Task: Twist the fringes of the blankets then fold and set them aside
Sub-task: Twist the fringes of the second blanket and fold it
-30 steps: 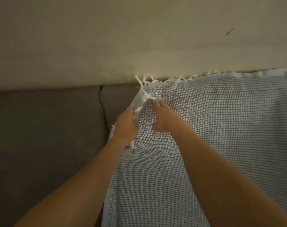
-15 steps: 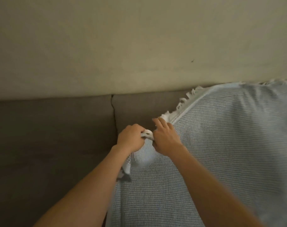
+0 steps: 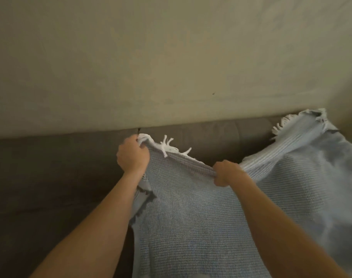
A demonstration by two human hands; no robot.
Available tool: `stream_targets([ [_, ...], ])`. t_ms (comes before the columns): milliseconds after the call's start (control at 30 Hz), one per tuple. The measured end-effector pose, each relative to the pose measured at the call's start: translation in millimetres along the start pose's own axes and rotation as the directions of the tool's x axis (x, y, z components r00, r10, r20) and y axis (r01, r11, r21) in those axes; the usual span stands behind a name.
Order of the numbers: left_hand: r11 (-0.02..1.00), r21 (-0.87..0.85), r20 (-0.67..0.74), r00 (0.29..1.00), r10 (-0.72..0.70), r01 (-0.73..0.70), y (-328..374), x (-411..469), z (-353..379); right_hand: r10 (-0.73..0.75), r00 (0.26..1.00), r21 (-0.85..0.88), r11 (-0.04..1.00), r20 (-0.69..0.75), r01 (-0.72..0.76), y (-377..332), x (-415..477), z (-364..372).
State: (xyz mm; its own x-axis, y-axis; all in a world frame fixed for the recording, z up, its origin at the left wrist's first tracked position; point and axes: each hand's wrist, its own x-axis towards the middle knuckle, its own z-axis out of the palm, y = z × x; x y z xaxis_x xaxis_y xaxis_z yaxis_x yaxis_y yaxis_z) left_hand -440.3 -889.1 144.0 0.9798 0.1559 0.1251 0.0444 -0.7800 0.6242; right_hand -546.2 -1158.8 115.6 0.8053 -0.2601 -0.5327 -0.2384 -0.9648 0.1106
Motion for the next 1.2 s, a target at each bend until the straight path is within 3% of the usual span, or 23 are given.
stream_targets([
  [100,0.999,-0.02,-0.059,0.997,-0.039,0.038,-8,0,-14,0.135,0.991,-0.099,0.986,-0.024,-0.136,15,-14,10],
  [167,0.999,-0.045,-0.025,1.0,0.0,-0.001,-13,0,-17,0.167,0.981,-0.124,0.976,-0.101,-0.179,15,-22,8],
  [267,0.986,-0.102,0.093,0.985,0.144,-0.134,-15,-8,-19,0.159,0.976,0.029,0.987,-0.151,-0.156,-4,-28,-9],
  [367,0.961,-0.218,0.177,0.961,0.212,-0.172,-13,-18,-21,0.063,0.976,0.233,0.973,-0.207,-0.014,-42,-31,-32],
  [433,0.933,-0.329,0.306,0.918,0.253,-0.147,-10,-27,-24,-0.037,0.948,0.315,0.938,-0.316,0.142,-76,-38,-46],
  [500,0.884,-0.462,0.491,0.813,0.314,-0.062,-9,-34,-27,-0.113,0.892,0.393,0.869,-0.437,0.302,-111,-43,-56],
  [567,0.886,-0.459,0.585,0.726,0.361,-0.069,-12,-39,-33,-0.129,0.851,0.452,0.801,-0.509,0.392,-141,-49,-64],
  [700,0.902,-0.408,0.437,0.838,0.327,-0.14,-29,-37,-44,-0.166,0.754,0.461,0.701,-0.635,0.543,-171,-66,-78],
  [800,0.888,-0.43,0.414,0.838,0.357,-0.166,-40,-31,-58,-0.176,0.688,0.442,0.649,-0.704,0.619,-169,-67,-74],
  [900,0.852,-0.501,0.367,0.854,0.369,-0.153,-34,-32,-75,-0.215,0.734,0.49,0.621,-0.644,0.612,-155,-62,-59],
  [1033,0.834,-0.547,0.295,0.915,0.276,-0.075,-20,-43,-83,-0.239,0.778,0.547,0.593,-0.581,0.591,-146,-63,-51],
  [1133,0.806,-0.591,0.258,0.954,0.152,0.031,-15,-43,-82,-0.209,0.767,0.447,0.708,-0.607,0.546,-144,-61,-49],
  [1200,0.766,-0.632,0.251,0.966,0.063,0.114,-10,-42,-85,-0.146,0.805,0.452,0.764,-0.575,0.461,-135,-62,-50],
])
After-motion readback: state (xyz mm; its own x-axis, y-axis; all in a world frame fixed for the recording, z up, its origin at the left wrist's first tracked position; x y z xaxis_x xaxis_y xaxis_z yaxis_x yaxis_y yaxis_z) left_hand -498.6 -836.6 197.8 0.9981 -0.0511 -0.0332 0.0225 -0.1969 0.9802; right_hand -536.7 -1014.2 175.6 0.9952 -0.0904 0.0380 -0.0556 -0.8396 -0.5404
